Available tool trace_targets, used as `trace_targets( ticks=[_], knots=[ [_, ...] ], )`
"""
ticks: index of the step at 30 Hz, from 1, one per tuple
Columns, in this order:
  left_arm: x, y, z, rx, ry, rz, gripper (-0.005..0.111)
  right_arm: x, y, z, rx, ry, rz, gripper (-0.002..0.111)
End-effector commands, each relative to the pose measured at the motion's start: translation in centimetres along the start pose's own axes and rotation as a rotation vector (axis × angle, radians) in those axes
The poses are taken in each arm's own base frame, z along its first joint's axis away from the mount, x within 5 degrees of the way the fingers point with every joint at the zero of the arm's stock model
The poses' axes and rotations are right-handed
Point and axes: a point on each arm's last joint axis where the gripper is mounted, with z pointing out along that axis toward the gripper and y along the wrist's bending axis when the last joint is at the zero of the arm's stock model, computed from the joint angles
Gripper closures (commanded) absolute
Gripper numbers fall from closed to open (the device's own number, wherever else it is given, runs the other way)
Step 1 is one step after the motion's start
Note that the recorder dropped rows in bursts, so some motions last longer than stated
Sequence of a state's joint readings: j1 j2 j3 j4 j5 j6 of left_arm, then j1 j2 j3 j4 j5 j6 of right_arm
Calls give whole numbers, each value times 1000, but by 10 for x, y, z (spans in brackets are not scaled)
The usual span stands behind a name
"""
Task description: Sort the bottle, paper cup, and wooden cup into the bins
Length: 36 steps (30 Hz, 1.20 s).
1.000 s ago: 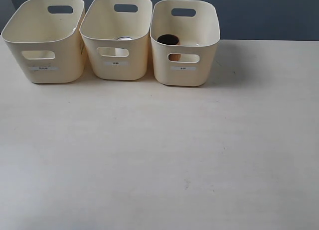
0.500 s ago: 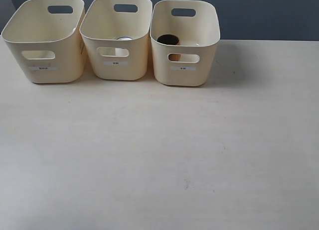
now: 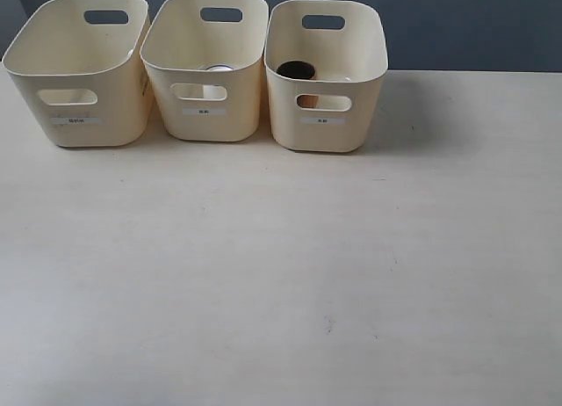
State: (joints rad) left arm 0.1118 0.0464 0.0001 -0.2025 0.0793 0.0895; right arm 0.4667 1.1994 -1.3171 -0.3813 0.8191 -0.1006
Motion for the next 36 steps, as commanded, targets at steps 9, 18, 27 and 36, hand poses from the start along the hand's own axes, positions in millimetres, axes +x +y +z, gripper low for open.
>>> trace_targets(
  ticks=[9,18,27,36],
  knots=[
    [-1,0,0,4,-8,6,107,112,-13,39,94,-35,355,109],
    [-1,0,0,4,-8,6,107,170,-20,-5,330,-210,652,109],
    [-1,0,0,4,-8,6,107,221,16,-47,512,-302,640,109],
    [-1,0,0,4,-8,6,107,241,43,-73,619,-428,641,109]
  ],
)
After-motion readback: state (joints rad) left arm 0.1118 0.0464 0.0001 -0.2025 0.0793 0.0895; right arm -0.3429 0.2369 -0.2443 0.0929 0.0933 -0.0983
